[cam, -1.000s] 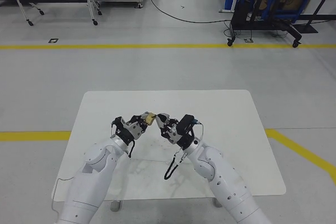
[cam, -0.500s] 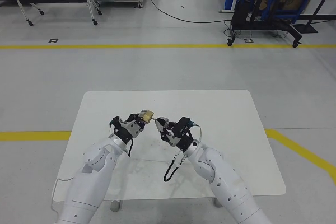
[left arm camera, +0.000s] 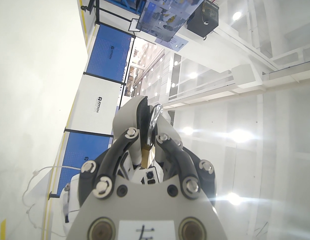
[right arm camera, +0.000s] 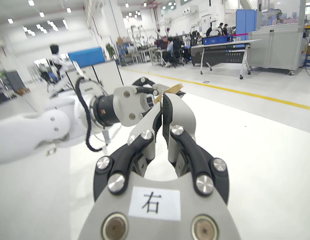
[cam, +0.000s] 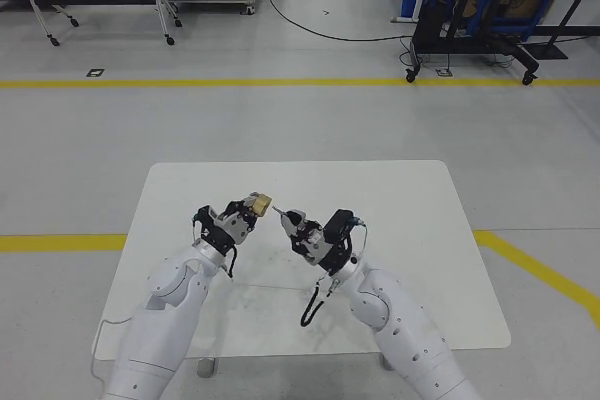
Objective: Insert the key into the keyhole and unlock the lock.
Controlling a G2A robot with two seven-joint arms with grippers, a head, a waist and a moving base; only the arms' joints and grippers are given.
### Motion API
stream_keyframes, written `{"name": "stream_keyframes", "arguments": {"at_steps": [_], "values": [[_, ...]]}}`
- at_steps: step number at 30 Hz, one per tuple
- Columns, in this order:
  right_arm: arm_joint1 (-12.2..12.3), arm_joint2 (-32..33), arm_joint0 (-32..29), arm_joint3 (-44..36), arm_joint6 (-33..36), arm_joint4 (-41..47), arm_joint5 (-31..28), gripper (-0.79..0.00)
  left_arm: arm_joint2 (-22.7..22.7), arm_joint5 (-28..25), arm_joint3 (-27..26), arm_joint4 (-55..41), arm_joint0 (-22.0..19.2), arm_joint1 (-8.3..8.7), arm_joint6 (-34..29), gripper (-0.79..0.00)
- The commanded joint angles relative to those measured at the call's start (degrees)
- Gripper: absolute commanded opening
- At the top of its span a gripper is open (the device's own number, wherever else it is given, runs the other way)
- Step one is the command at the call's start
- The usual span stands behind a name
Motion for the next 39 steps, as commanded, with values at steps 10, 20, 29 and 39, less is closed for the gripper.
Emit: {"name": "stream_keyframes", "arguments": {"at_steps": [10, 20, 29, 39], "values": [[-0.9, -1.3, 2.0, 5.7, 15.2, 36.3, -3.8, -0.785, 1.7, -12.7, -1.8, 10.1, 1.9, -0.2, 3.3, -0.785], [-0.8, -1.9, 2.8, 4.9, 23.8, 44.8, -3.9, -0.785, 2.3, -15.3, -1.8, 12.9, 2.2, -0.4, 5.1, -0.785], [-0.6, -1.9, 2.7, 4.3, 24.7, 45.0, -3.1, -0.785, 2.2, -16.8, -1.8, 13.9, 2.2, -0.53, 5.7, -0.785], [-0.5, -2.0, 2.9, 4.3, 25.0, 45.3, -2.9, -0.785, 2.5, -18.0, -2.1, 16.4, 2.5, -0.65, 6.8, -0.785]]}}
